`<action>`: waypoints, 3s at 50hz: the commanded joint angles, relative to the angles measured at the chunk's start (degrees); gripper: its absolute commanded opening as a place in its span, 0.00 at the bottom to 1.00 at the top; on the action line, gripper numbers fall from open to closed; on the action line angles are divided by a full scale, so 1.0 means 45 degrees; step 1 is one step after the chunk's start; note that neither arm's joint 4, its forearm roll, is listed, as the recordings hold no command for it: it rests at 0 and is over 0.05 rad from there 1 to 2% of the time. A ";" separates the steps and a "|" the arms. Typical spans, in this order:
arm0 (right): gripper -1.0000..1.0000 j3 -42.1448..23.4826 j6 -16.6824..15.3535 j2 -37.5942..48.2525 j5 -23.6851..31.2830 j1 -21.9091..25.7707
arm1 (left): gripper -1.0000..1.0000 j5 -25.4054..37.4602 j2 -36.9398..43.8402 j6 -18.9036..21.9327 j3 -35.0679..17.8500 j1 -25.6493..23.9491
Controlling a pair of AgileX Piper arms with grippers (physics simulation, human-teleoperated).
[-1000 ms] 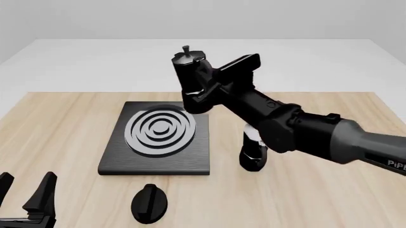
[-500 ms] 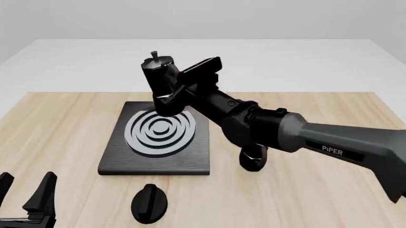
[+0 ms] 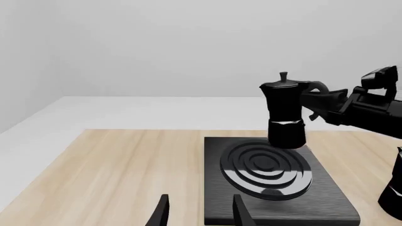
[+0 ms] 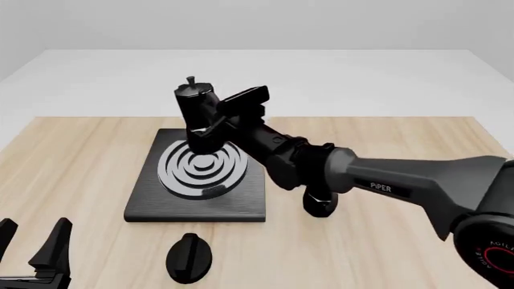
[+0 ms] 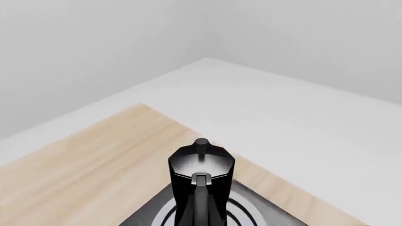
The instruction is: Put the right moka pot on the stove.
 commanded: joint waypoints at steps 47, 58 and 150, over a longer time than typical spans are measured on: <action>0.00 -0.1473 0.0833 0.2724 -0.0795 -0.0065 | 1.00 0.0002 -0.0003 0.0001 0.0000 -0.0001; 0.00 -0.2395 0.0776 0.3132 -0.0206 -0.0044 | 1.00 -0.0001 0.0001 0.0000 0.0000 0.0002; 1.00 0.3249 -0.0018 -0.0353 -0.1757 0.0011 | 1.00 -0.0001 0.0002 0.0003 0.0000 0.0001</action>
